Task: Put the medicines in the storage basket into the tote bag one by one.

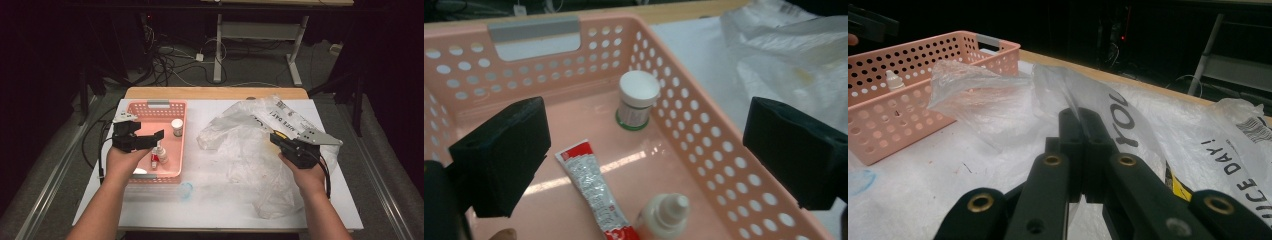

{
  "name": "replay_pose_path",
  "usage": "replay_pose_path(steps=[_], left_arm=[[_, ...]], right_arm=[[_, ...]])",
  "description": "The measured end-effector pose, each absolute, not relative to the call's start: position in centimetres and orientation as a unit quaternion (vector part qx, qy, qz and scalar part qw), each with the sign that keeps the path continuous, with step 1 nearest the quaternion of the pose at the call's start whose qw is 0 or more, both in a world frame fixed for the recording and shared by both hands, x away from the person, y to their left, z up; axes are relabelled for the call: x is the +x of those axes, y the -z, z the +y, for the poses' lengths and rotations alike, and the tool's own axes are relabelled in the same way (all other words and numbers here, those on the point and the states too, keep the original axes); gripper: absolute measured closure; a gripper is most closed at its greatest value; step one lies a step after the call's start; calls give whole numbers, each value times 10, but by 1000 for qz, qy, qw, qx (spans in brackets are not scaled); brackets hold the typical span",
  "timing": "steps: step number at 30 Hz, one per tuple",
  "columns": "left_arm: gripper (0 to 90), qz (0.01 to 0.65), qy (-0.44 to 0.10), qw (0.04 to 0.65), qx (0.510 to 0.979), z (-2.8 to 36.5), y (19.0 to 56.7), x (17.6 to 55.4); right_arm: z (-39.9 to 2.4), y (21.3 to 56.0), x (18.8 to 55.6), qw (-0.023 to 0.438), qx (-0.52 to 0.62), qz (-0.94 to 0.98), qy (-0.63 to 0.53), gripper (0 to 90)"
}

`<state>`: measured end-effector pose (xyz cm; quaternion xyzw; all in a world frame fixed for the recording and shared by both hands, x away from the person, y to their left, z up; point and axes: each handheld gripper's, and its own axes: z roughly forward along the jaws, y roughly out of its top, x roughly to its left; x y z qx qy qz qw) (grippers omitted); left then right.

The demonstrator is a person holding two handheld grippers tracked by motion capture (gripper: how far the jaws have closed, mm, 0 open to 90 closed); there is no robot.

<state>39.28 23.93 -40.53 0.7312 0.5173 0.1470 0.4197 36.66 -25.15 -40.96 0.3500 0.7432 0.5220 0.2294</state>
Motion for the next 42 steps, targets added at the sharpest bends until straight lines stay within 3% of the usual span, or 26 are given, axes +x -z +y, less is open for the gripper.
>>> replay_pose_path(steps=[5, 19, 26, 35, 42], left_arm=[[146, 536, -124, 404, 731, 245, 412, 410], [278, 566, -71, 296, 766, 242, 442, 445], [386, 579, -48, 259, 771, 240, 451, 450], [439, 589, -1, 242, 771, 240, 462, 457], [480, 579, -16, 200, 791, 232, 465, 459]], right_arm=[[-252, 410, 367, 229, 350, 744, -522, 900], [-252, 411, 367, 225, 353, 743, -522, 900], [-253, 413, 368, 221, 355, 745, -520, 900], [-255, 414, 368, 223, 357, 744, -519, 900], [-257, 414, 368, 223, 358, 744, -518, 900]])
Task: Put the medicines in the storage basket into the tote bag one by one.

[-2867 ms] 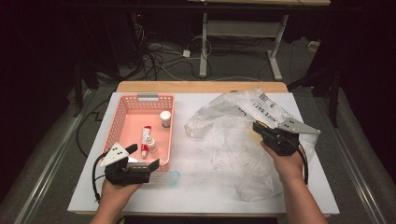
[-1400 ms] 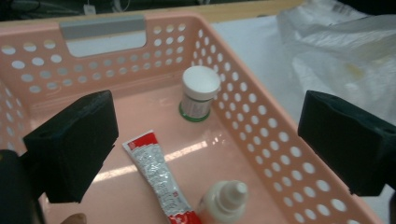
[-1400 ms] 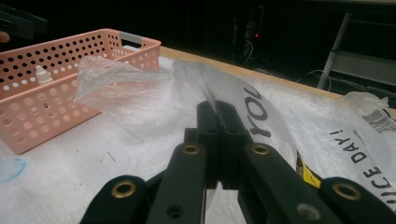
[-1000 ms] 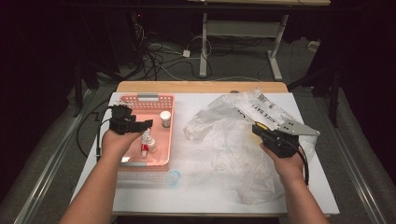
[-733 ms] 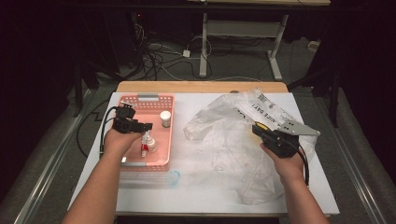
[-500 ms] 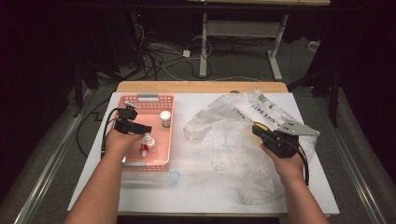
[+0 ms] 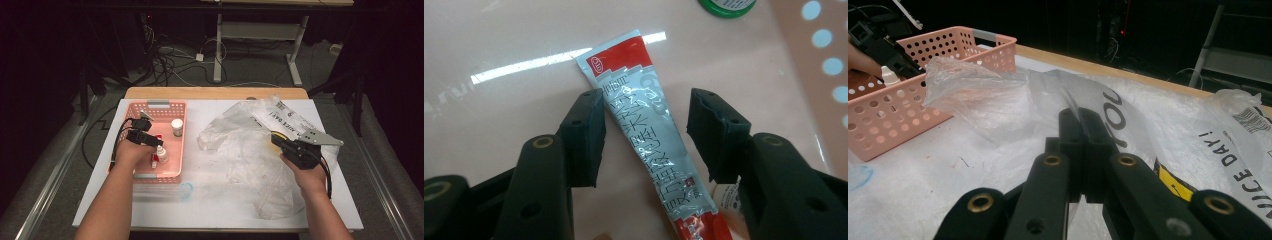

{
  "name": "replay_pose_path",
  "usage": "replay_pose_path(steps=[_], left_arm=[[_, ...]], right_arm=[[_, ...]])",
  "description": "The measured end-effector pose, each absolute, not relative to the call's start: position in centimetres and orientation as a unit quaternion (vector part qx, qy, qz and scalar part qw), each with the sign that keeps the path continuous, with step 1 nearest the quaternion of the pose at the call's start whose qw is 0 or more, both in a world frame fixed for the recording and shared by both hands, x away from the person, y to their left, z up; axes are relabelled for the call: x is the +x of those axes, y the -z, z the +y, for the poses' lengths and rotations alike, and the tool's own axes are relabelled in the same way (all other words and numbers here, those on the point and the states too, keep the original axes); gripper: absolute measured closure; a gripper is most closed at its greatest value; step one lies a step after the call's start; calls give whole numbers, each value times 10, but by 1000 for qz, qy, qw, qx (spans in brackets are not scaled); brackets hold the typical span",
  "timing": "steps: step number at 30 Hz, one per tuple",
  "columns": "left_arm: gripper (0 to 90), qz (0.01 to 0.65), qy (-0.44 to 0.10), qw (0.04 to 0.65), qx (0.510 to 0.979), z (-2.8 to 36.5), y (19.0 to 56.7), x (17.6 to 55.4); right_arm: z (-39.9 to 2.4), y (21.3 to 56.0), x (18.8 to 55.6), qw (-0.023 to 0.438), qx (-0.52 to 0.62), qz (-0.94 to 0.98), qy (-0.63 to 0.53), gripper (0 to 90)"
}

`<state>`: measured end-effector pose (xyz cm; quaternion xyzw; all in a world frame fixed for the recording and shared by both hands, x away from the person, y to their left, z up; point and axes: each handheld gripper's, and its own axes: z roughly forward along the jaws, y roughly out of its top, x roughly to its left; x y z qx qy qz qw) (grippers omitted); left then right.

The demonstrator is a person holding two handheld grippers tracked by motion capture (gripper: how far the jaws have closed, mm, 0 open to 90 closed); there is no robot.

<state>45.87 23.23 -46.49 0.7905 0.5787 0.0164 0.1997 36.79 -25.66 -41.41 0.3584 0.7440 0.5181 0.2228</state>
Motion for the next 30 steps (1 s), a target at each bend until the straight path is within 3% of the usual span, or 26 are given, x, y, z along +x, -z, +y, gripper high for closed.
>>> replay_pose_path(steps=[12, 23, 27, 30], left_arm=[[572, 553, -45, 147, 819, 225, 463, 453], [566, 551, -29, 117, 826, 222, 461, 450], [669, 543, -36, 114, 831, 219, 460, 448], [676, 544, -40, 115, 830, 218, 460, 447]], right_arm=[[-258, 413, 368, 223, 359, 743, -519, 900], [-258, 413, 368, 224, 359, 743, -519, 900], [-257, 414, 368, 223, 357, 745, -518, 900], [-256, 414, 367, 223, 357, 745, -518, 900]])
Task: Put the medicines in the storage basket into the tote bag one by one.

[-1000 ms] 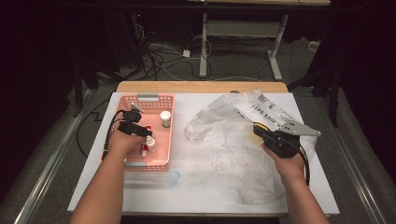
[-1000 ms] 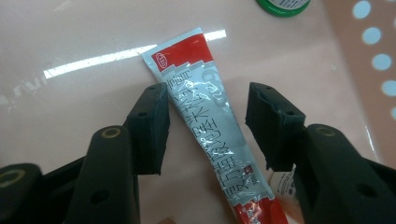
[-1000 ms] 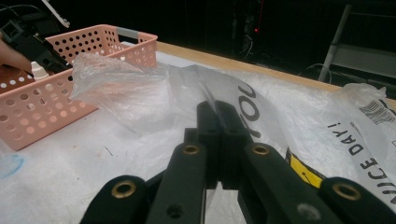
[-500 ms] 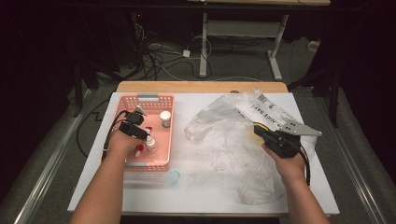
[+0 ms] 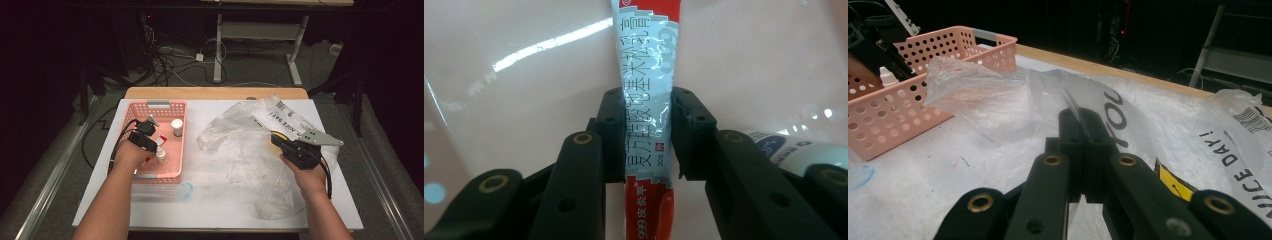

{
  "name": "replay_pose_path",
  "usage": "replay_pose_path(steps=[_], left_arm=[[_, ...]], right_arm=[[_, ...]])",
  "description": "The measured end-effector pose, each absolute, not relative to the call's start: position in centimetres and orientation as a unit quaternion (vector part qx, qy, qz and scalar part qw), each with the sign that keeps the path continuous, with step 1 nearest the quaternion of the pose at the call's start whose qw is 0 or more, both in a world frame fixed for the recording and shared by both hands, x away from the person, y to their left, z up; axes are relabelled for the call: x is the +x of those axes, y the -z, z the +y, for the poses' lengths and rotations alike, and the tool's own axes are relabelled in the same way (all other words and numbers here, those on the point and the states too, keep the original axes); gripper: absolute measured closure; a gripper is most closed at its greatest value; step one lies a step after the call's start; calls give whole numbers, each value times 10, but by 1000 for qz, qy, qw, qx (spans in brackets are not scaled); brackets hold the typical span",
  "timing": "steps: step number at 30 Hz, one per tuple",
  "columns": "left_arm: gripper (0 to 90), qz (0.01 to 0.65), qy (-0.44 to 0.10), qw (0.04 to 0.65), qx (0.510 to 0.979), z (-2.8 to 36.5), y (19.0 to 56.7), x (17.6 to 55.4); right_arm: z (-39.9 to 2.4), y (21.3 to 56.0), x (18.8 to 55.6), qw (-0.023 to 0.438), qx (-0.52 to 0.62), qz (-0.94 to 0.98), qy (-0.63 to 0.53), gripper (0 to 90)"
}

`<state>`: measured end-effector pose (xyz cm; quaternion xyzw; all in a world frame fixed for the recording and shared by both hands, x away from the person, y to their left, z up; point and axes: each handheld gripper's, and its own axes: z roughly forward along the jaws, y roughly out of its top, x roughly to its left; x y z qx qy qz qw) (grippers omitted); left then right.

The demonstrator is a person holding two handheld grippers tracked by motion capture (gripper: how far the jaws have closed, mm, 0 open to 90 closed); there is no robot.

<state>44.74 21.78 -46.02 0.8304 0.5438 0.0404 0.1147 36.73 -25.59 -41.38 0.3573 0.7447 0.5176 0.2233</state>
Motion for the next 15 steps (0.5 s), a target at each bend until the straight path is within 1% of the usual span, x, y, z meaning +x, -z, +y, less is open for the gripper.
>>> replay_pose_path(steps=[9, 15], left_arm=[[686, 540, -40, 133, 830, 220, 459, 446], [686, 539, -54, 167, 824, 222, 449, 442]], right_arm=[[-256, 414, 368, 223, 357, 745, -518, 900], [-256, 414, 368, 222, 356, 744, -520, 900]])
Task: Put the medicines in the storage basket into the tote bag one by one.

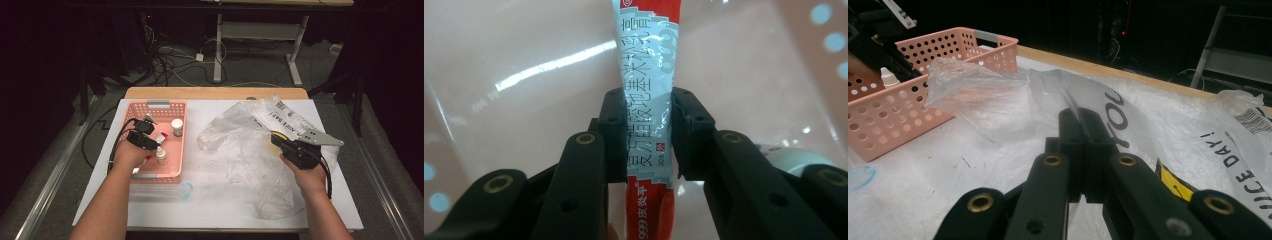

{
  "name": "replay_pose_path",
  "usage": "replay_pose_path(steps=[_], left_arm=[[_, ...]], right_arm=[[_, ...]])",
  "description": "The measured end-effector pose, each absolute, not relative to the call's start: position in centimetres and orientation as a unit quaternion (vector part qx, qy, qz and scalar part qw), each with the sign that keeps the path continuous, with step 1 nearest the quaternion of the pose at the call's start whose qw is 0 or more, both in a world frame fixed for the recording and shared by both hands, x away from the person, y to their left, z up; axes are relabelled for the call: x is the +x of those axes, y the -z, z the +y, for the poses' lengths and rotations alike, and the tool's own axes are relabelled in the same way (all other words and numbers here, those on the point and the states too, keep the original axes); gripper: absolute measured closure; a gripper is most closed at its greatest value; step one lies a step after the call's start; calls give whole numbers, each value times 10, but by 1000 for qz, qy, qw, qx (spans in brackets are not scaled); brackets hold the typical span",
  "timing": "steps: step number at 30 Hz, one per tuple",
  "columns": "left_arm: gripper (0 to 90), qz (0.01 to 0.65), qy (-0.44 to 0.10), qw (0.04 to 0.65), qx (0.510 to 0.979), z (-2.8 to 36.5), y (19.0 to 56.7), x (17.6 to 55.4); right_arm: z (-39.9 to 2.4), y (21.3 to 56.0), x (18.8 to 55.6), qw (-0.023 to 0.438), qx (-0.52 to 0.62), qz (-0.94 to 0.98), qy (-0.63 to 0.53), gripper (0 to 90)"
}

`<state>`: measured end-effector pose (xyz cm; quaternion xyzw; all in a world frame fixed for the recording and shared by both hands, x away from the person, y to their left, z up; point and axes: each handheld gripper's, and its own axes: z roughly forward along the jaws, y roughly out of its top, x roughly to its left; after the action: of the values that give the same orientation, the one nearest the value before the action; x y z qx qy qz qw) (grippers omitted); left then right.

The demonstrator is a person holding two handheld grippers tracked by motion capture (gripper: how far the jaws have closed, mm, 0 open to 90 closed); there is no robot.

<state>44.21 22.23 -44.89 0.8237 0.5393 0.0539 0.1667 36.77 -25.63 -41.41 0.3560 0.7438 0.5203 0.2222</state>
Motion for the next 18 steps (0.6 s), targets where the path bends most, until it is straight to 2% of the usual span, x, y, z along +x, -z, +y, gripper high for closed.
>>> replay_pose_path(steps=[13, 18], left_arm=[[686, 541, -74, 248, 801, 239, 428, 425], [685, 538, -106, 286, 786, 245, 423, 413]], right_arm=[[-255, 414, 366, 224, 352, 742, -524, 900], [-255, 414, 366, 224, 352, 743, -522, 900]])
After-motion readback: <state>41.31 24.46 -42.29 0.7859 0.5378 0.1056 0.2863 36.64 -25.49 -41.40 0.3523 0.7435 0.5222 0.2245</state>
